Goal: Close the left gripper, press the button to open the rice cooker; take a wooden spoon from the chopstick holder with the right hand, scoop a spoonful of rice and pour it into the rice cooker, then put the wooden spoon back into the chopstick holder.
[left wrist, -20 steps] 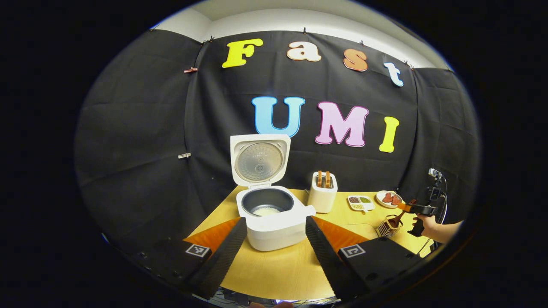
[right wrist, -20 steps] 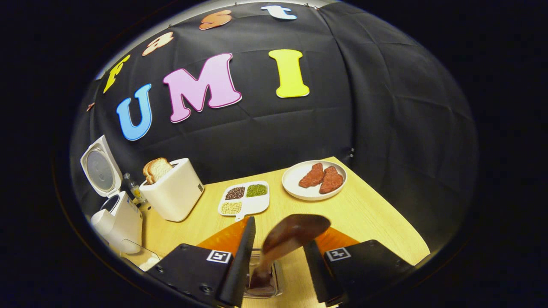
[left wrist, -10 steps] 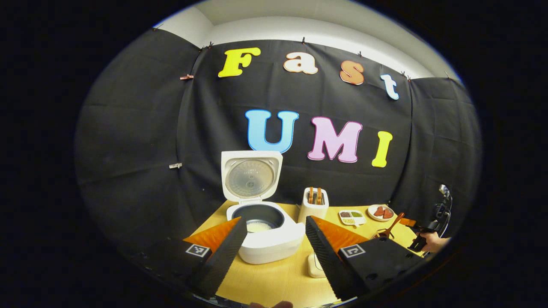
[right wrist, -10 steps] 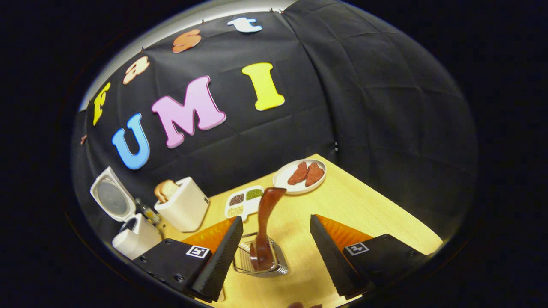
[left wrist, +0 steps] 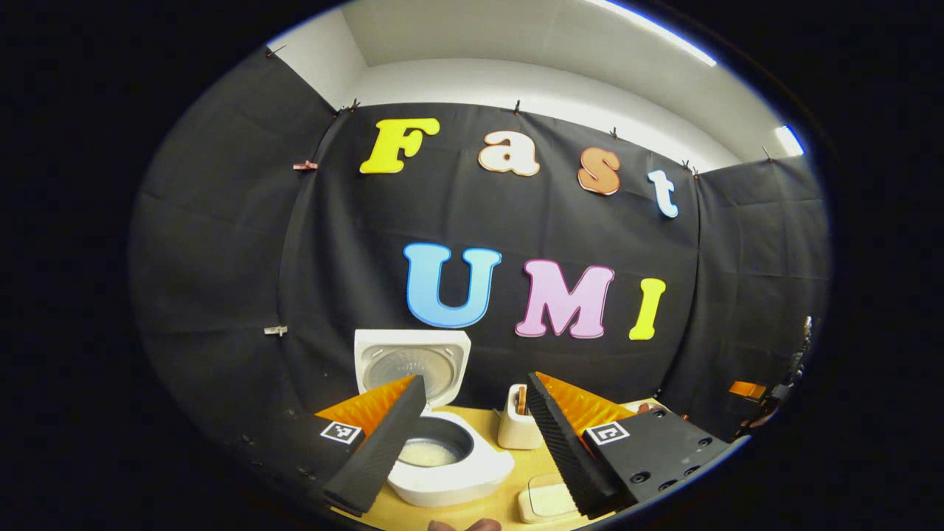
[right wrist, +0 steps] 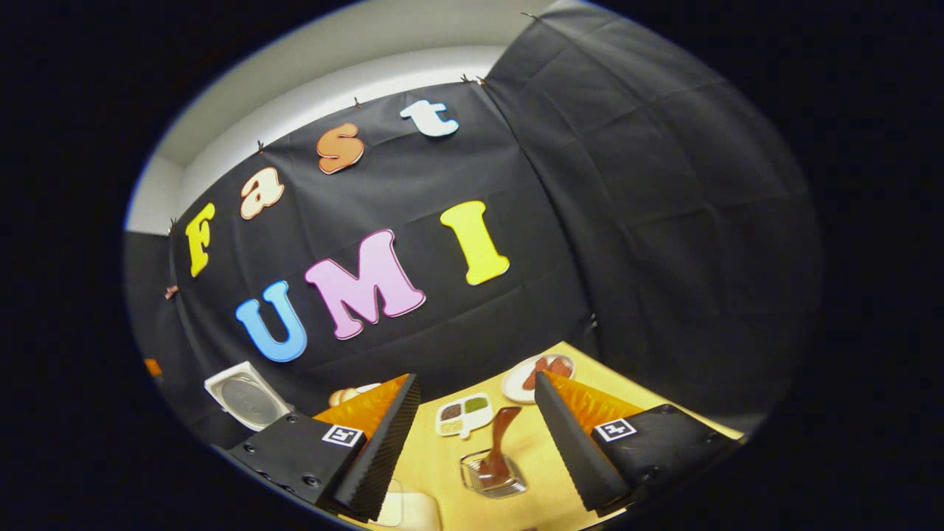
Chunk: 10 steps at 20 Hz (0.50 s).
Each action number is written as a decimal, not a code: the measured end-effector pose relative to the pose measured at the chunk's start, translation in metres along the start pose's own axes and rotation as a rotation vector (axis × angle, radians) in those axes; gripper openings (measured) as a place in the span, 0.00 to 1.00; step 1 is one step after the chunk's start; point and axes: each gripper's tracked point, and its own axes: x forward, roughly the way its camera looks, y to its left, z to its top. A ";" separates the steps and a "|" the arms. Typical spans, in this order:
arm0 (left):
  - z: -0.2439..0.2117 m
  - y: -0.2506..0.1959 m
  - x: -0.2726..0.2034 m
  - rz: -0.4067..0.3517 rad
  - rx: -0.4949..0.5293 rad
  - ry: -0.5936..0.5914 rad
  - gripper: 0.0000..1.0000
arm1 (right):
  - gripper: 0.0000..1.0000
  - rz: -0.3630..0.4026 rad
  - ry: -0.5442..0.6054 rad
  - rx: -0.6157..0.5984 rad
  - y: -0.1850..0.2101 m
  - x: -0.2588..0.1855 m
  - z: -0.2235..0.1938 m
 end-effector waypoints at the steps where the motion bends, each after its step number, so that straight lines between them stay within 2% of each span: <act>1: 0.009 0.003 0.013 -0.001 0.001 -0.014 0.95 | 0.98 0.008 -0.017 -0.051 0.006 -0.007 0.009; 3: 0.025 0.010 0.039 -0.005 -0.001 -0.032 0.95 | 0.98 0.039 -0.031 -0.162 0.018 -0.022 0.020; 6: 0.043 0.016 0.080 -0.022 -0.013 -0.061 0.95 | 0.98 0.026 -0.088 -0.350 0.027 -0.043 0.042; 10: 0.064 0.025 0.130 -0.047 0.022 -0.085 0.95 | 0.98 0.012 -0.130 -0.408 0.052 -0.061 0.057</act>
